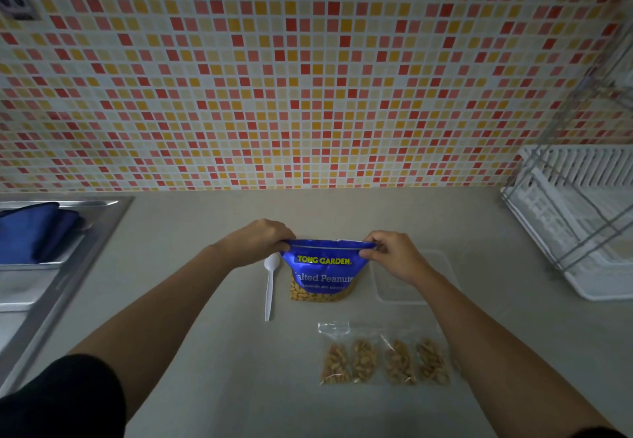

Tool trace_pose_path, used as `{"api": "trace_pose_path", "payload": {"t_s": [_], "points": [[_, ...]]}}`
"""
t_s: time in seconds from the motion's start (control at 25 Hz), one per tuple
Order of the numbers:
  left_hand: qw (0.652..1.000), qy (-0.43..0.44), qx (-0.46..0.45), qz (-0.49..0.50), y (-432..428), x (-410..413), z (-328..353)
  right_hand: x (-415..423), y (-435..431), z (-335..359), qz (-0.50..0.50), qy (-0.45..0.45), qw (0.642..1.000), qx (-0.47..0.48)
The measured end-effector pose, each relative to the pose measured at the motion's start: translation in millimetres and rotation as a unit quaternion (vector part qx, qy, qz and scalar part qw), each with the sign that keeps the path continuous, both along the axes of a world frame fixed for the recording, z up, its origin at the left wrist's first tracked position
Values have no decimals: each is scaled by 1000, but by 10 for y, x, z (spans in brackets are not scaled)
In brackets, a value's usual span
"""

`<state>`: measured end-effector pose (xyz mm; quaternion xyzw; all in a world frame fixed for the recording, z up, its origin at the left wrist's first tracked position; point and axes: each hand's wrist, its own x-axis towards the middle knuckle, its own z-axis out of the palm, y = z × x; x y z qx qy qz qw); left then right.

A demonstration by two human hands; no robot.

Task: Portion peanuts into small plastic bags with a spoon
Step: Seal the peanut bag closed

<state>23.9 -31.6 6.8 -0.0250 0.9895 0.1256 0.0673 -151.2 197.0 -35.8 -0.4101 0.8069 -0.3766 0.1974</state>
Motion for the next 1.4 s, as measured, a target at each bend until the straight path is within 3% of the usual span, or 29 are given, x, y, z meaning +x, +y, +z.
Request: {"api": "trace_pose_path", "payload": {"t_s": [0.16,0.28,0.44,0.56,0.68,1.4], "points": [[999,-29,1,30,-12,-20,-27,32,-34,-64,-13,46,999,5],[999,-18,-24,29,73,-64,-54,53,-40,-54,9,91,996,2],[999,-20,31,28,218,-188,-72,59,-16,-50,22,111,994,0],[1000,4,5,19,241,-164,-107,40,-9,-57,30,121,992,2],[998,26,-31,39,309,-143,-108,17,-12,-42,38,121,992,0],[998,25,49,35,469,-404,-170,86,-60,42,16,80,996,36]]}}
